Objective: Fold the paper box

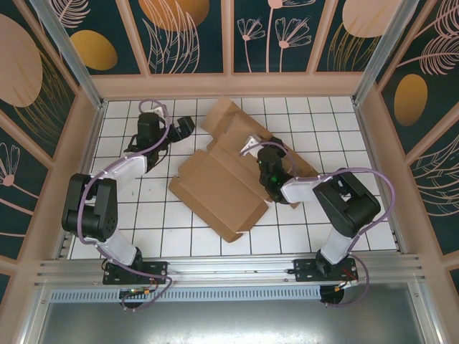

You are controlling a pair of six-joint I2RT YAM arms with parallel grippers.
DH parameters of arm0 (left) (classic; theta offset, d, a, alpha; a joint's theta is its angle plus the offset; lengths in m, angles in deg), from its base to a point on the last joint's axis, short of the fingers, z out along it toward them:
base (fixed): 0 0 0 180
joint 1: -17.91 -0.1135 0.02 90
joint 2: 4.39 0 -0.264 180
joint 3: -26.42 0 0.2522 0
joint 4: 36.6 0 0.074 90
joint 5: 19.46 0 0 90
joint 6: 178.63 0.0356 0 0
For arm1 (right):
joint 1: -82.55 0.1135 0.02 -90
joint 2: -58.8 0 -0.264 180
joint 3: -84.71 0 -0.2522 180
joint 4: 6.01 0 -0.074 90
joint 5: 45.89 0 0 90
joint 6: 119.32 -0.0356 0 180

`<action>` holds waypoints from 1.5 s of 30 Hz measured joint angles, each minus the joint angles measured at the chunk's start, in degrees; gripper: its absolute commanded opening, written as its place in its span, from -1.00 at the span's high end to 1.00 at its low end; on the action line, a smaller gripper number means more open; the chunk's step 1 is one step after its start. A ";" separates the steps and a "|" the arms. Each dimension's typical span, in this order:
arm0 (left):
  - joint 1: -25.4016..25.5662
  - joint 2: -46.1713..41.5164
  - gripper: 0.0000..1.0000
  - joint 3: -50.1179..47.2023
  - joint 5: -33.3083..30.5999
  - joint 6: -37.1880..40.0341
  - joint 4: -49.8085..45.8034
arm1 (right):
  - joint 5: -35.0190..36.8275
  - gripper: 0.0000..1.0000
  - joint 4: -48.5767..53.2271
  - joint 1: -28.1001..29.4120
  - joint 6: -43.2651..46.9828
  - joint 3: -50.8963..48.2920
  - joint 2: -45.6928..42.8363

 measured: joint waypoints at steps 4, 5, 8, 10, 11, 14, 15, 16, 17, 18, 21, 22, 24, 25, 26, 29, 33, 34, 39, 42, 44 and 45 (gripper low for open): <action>-2.36 4.04 -0.98 0.96 2.40 -1.77 2.56 | 0.35 1.00 -6.05 0.17 5.05 -0.50 2.10; -2.86 5.29 -0.97 1.18 2.99 -2.34 2.95 | 0.52 1.00 -7.67 0.26 6.34 -0.50 2.75; -3.89 8.07 -0.98 1.68 4.17 -3.58 3.17 | 0.94 1.00 -12.41 0.44 10.08 -0.55 4.55; -4.00 9.20 -0.98 2.49 4.76 -4.11 3.21 | 1.14 1.00 -14.40 0.48 11.69 -0.57 5.38; -3.98 9.66 -0.98 3.08 5.16 -4.33 3.23 | 1.22 1.00 -15.28 0.50 12.33 -0.57 5.73; -3.96 10.95 -0.97 5.05 6.23 -4.59 3.89 | 1.38 1.00 -16.72 0.72 13.90 -0.57 6.23; -3.98 11.39 -0.98 5.75 6.32 -4.61 3.98 | 1.38 1.00 -17.03 0.81 14.29 -0.57 6.32; -3.98 11.69 -0.98 6.27 6.43 -4.63 4.00 | 1.42 1.00 -17.29 0.92 14.60 -0.57 6.32; -3.98 12.13 -0.98 6.91 6.45 -4.66 4.00 | 1.44 1.00 -17.46 1.01 14.91 -0.57 6.32; -3.98 12.55 -0.97 7.50 6.45 -4.66 4.00 | 1.44 1.00 -17.68 1.11 15.10 -0.57 6.32; -3.98 13.60 -0.97 8.55 6.69 -4.68 4.02 | 1.44 1.00 -18.10 1.11 16.24 -0.57 6.32; -3.98 13.94 -0.97 8.76 6.91 -4.70 4.02 | 1.44 1.00 -18.29 1.11 16.72 -0.57 6.32; -3.98 14.58 -0.97 8.98 7.30 -4.72 4.00 | 1.42 1.00 -18.78 1.11 17.73 -0.57 6.32; -3.98 14.91 -0.97 9.07 7.34 -4.74 4.00 | 1.42 1.00 -18.93 1.11 18.10 -0.57 6.29; -3.98 15.23 -0.98 9.18 7.37 -4.92 3.98 | 1.42 1.00 -19.08 1.11 18.64 -0.57 6.29; -3.98 15.52 -0.97 9.40 7.52 -5.18 3.98 | 1.22 1.00 -19.30 1.11 19.67 -0.57 6.29; -3.98 15.52 -0.98 9.64 7.85 -5.62 4.35 | 0.70 1.00 -20.76 1.11 21.94 -0.57 6.29; -3.98 15.52 -0.98 9.66 7.96 -5.64 4.44 | 0.52 1.00 -21.38 1.11 22.58 -0.55 6.29; -3.98 15.52 -0.98 9.66 8.76 -5.81 4.48 | 0.13 1.00 -25.11 1.11 26.51 0.00 6.29; -3.98 15.52 -0.97 9.66 8.87 -5.81 4.59 | -0.07 1.00 -26.77 1.11 28.30 0.66 6.29; -3.98 15.52 -0.97 9.66 9.05 -6.01 4.90 | -0.07 1.00 -27.76 1.11 29.27 0.79 6.29; -3.98 15.52 -0.98 9.66 9.09 -6.05 5.05 | -0.07 1.00 -28.24 1.14 29.59 0.79 6.29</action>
